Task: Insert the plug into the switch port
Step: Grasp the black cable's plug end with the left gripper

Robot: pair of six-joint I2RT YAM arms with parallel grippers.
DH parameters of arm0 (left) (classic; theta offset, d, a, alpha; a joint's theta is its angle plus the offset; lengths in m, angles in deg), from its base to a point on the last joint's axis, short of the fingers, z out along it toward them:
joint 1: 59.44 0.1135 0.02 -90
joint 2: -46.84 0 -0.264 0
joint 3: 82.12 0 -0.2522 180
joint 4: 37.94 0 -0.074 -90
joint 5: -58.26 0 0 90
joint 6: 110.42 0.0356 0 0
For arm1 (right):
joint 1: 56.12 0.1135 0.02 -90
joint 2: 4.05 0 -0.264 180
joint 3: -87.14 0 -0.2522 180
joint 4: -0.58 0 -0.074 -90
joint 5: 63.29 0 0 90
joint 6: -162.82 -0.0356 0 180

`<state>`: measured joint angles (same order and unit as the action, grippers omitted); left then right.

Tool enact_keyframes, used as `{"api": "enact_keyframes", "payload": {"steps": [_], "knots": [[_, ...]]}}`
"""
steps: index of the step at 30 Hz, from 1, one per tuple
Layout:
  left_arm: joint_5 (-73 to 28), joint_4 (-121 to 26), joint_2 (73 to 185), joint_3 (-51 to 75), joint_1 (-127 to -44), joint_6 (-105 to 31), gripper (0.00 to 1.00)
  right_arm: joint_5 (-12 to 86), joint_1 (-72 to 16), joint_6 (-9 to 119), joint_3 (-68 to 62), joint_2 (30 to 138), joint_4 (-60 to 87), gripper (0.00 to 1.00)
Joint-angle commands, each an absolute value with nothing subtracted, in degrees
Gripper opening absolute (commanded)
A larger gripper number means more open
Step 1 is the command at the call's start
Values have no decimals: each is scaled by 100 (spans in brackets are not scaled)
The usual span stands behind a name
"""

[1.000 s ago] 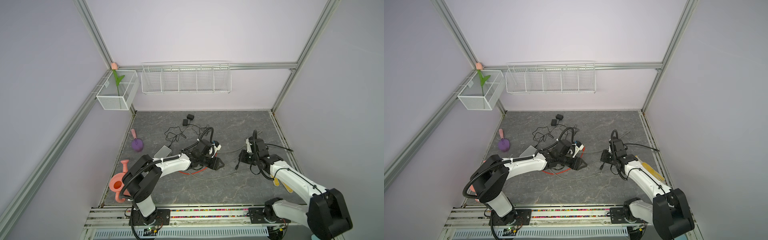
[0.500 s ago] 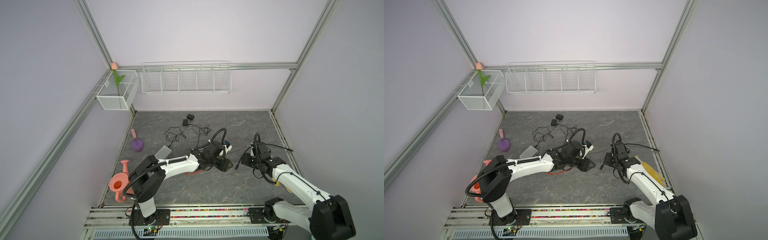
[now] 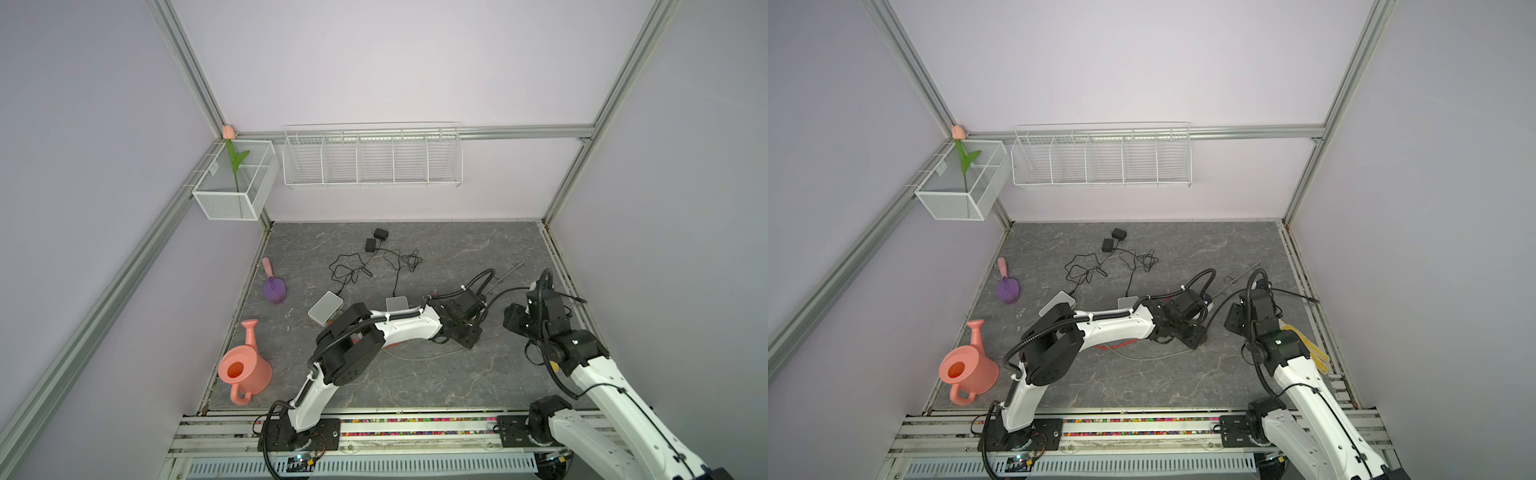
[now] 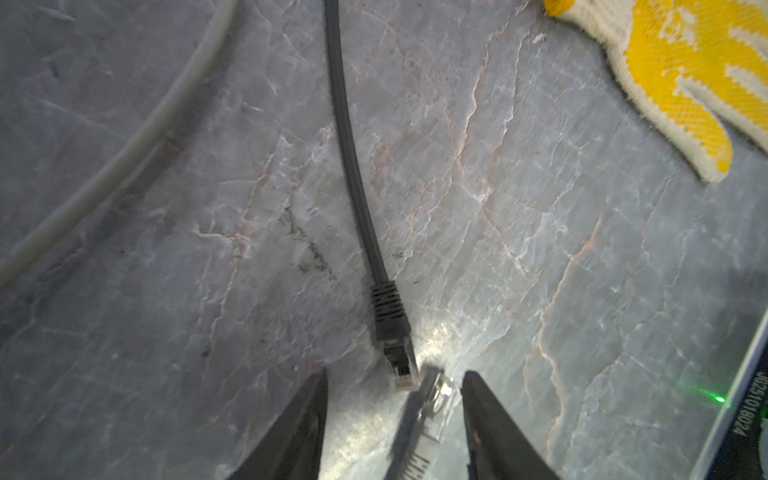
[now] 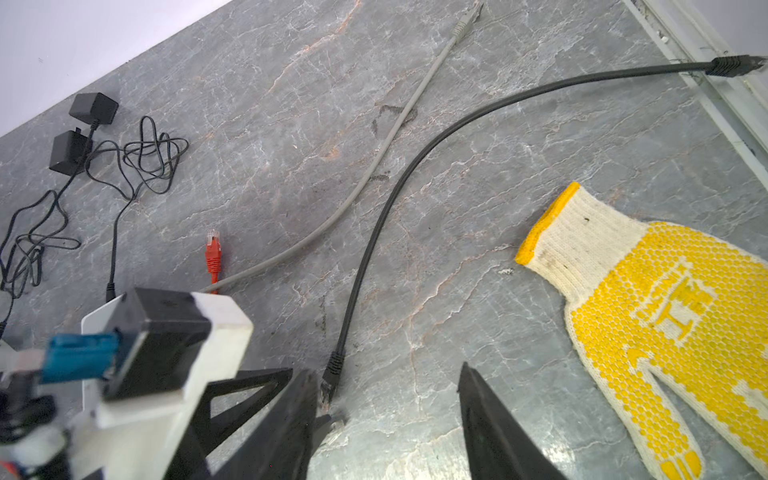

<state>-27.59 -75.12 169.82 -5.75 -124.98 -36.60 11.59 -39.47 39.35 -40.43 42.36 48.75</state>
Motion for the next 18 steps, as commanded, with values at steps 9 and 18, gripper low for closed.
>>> {"api": "enact_keyframes", "payload": {"steps": [9, 18], "knots": [[-3165, -8313, 17544, -1307, -12561, -3553, 52, 1142, -4036, 3960, -4195, 3856, 5004, 57], [-3195, -8847, 17922, -1826, -12684, -3493, 43, 1080, -4097, 3998, -4227, 3513, 5178, 55]]}}
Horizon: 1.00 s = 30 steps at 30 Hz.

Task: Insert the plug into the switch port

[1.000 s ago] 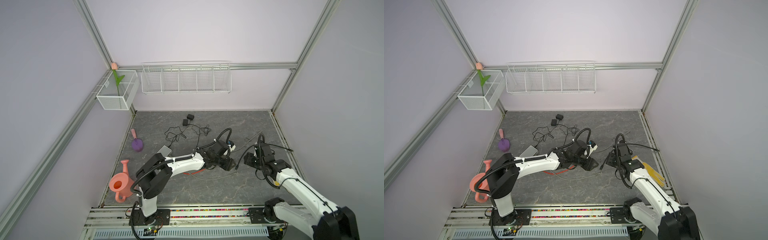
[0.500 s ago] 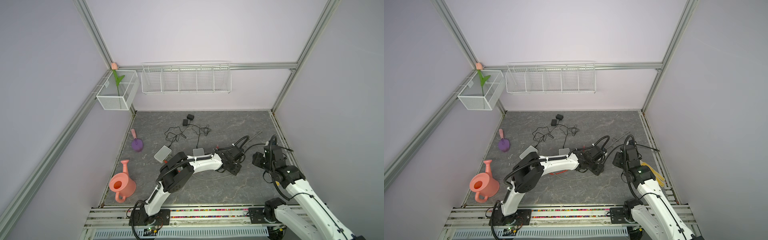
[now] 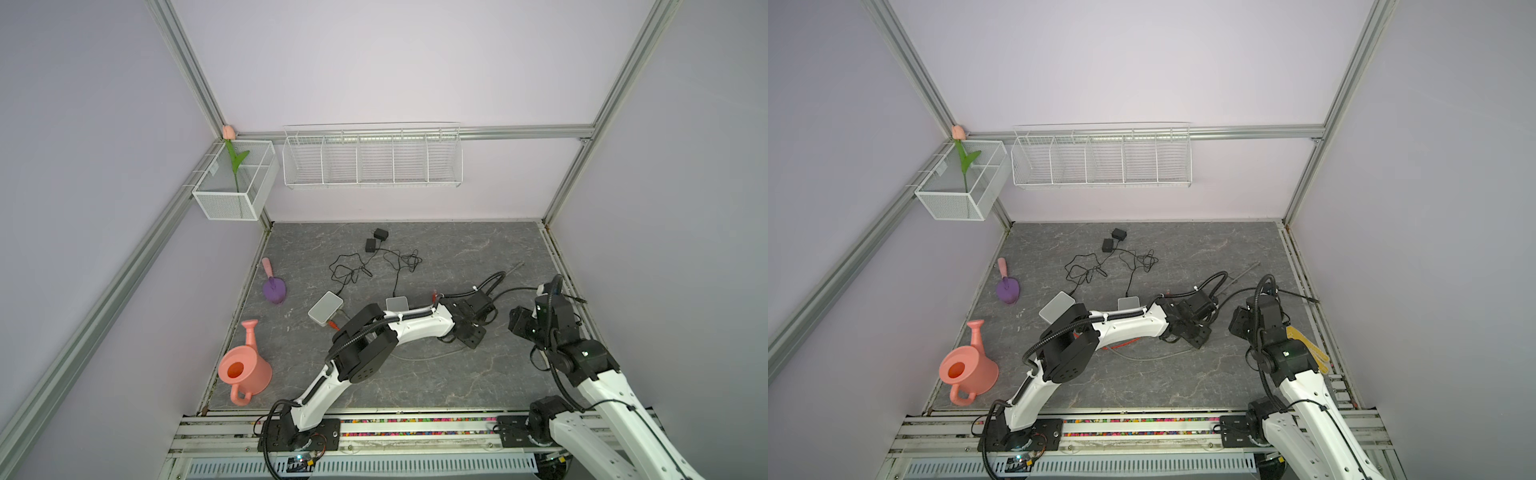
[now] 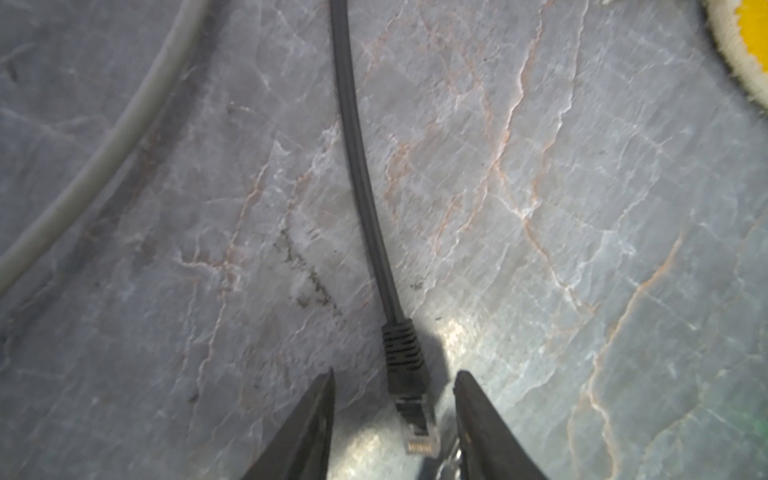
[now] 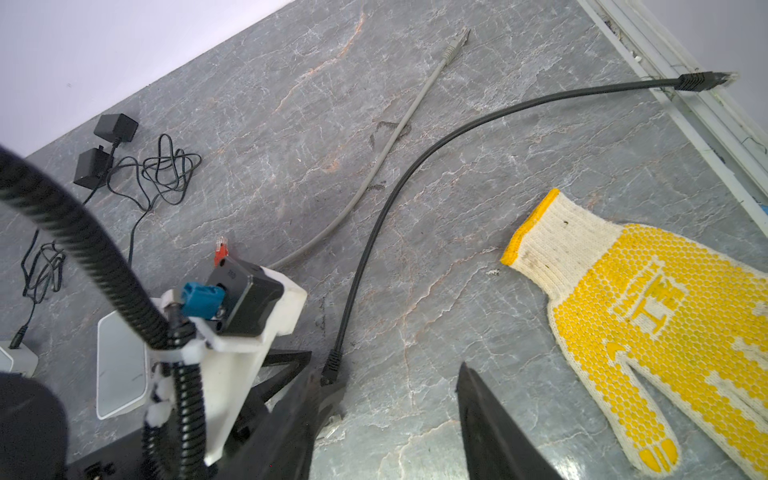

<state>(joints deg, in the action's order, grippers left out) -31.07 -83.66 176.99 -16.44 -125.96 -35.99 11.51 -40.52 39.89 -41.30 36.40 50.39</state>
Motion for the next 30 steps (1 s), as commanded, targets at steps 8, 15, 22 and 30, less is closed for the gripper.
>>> {"api": "enact_keyframes", "payload": {"steps": [8, 15, 22, 30], "knots": [[-3425, -9579, 18217, -2139, -12840, -3250, 19, 1071, -4131, 4021, -4254, 3368, 5216, 55], [-3023, -9521, 17891, -1930, -12563, -2952, 5, 1178, -4214, 4538, -4189, 3240, 5100, 53], [-1481, -9368, 17038, -1676, -11642, -2747, 5, 2116, -4226, 5956, -4169, 2745, 4325, 57], [25, -10156, 16682, -1485, -11239, -2280, 5, 3412, -3994, 7197, -4294, 2793, 3336, 61]]}}
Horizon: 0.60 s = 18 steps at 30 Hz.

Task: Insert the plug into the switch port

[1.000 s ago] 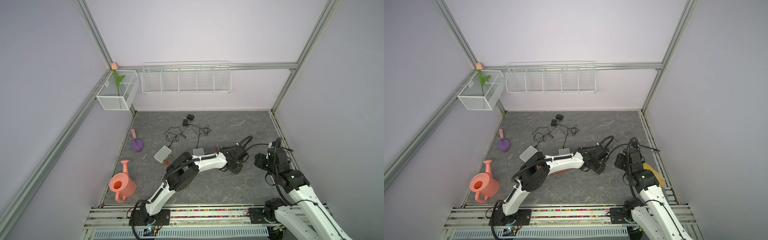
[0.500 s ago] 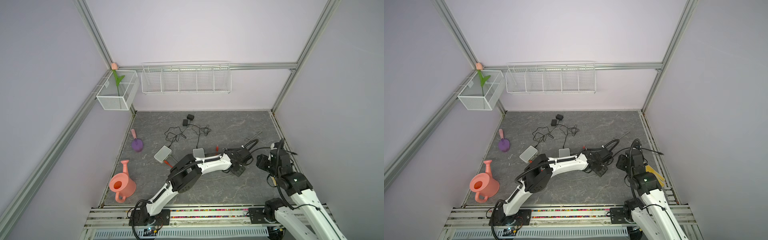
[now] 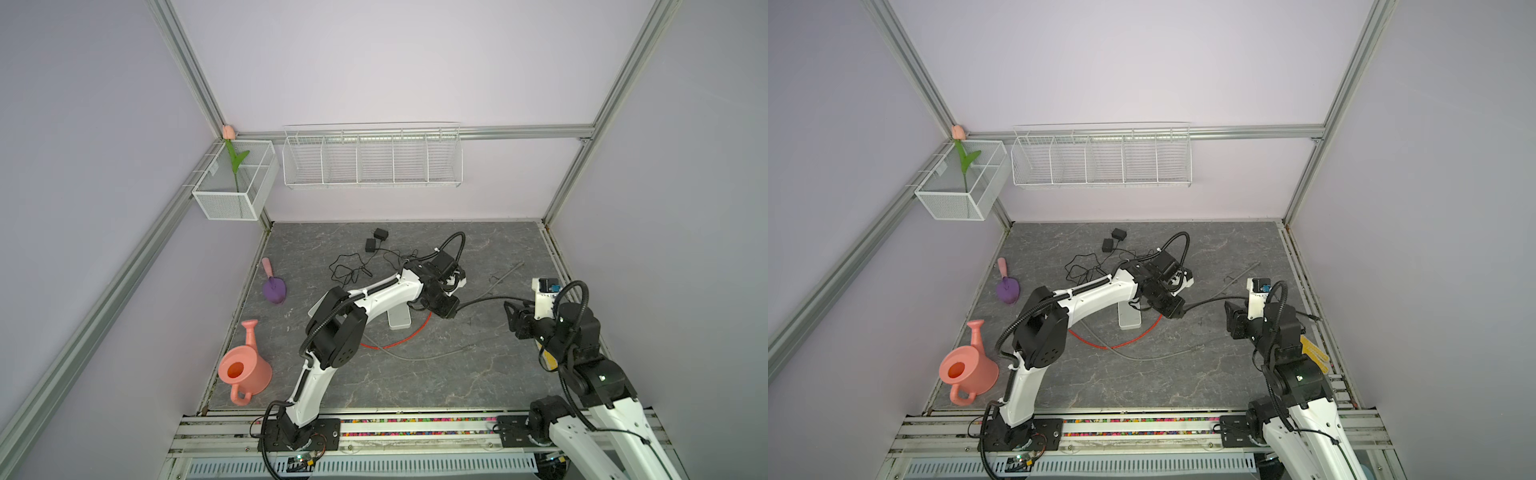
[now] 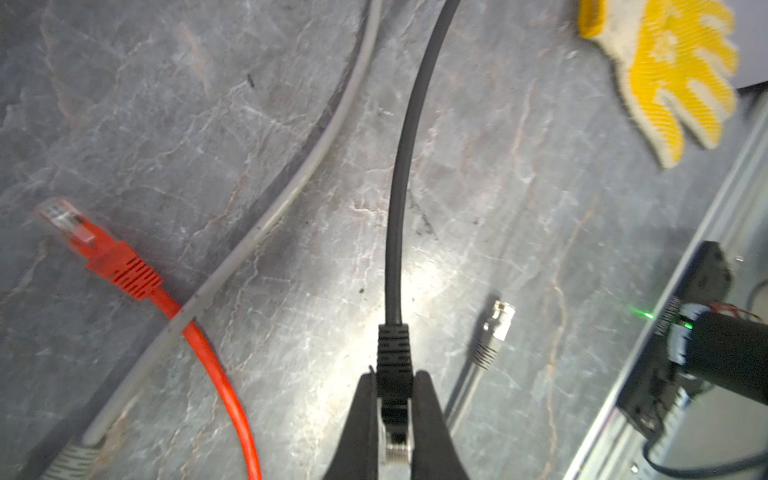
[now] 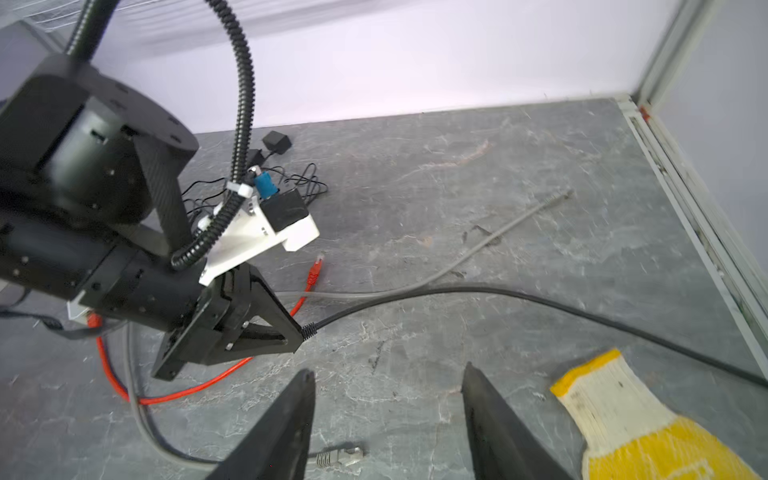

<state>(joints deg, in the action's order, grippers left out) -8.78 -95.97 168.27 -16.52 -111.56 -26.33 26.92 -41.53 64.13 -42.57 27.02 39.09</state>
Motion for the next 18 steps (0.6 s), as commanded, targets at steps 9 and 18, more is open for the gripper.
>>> {"api": "enact_keyframes", "payload": {"steps": [9, 18], "knots": [[1966, -9776, 16003, -413, -10956, -2283, 7, 2608, -1999, 9470, -3500, 3370, 4097, 65], [3229, -7411, 15064, 1109, -10748, -4160, 7, 375, 478, 10911, -2910, 3850, 5834, 68]]}}
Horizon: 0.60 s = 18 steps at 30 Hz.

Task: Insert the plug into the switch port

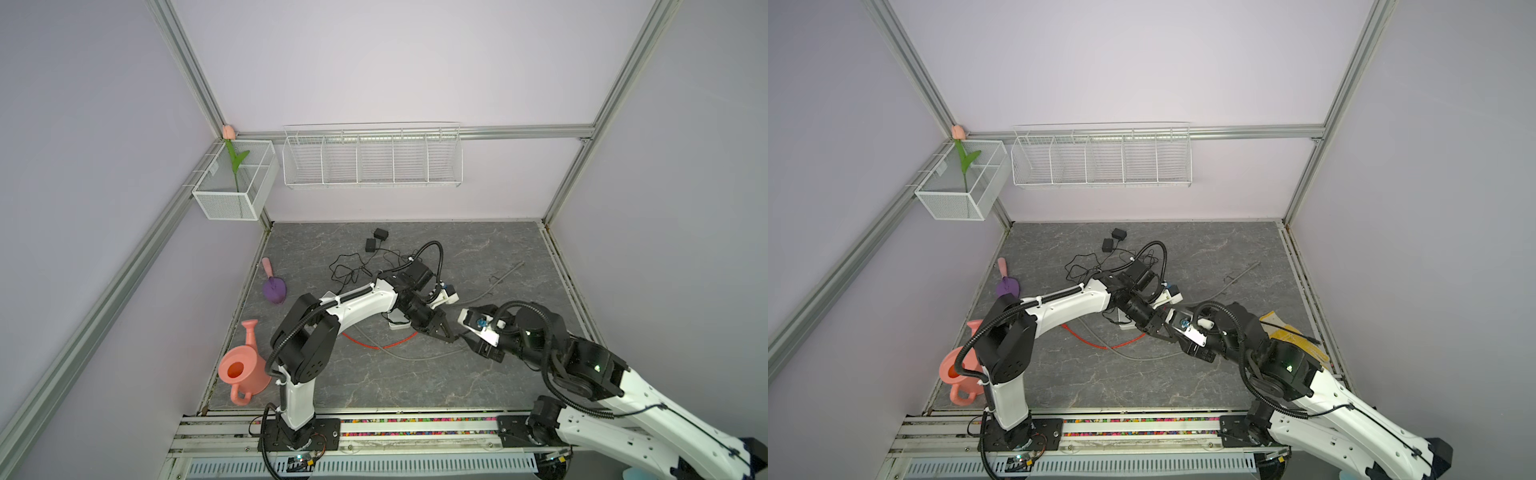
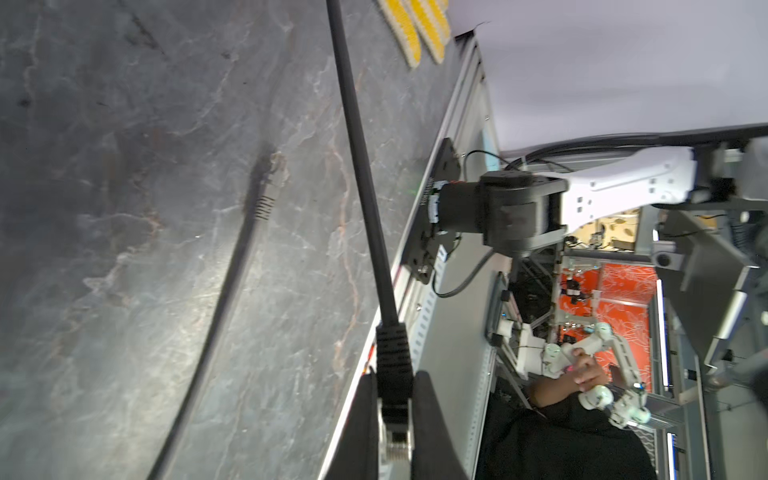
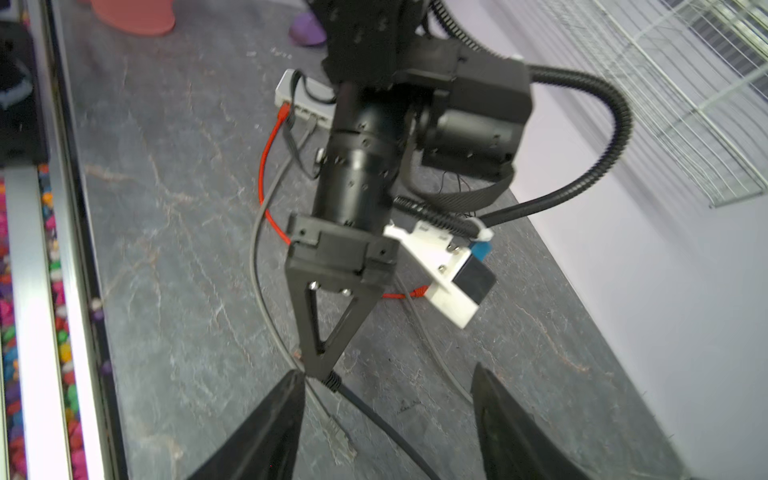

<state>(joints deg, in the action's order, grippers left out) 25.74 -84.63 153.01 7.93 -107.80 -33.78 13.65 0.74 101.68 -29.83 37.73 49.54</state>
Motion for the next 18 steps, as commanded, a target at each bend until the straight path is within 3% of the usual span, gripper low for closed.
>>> {"api": "enact_keyframes", "payload": {"steps": [1, 6, 9, 15, 18], "knots": [[3299, -7067, 14964, 1296, -10730, -4424, 7, 253, 646, 10995, -2909, 3851, 5930, 68], [3499, -5323, 14672, 1928, -10701, -5839, 7, -45, 1010, 11509, -2969, 3677, 5938, 71], [3630, -3527, 14625, 2401, -10665, -7312, 7, -276, 1063, 11792, -2922, 3639, 5935, 70], [3352, 2898, 15401, 3125, -10541, -12198, 3, -778, 1103, 12468, -3185, 3571, 5535, 65], [3248, 2923, 15436, 3214, -10541, -12215, 0, -863, 1104, 12742, -3279, 3488, 5219, 66]]}}
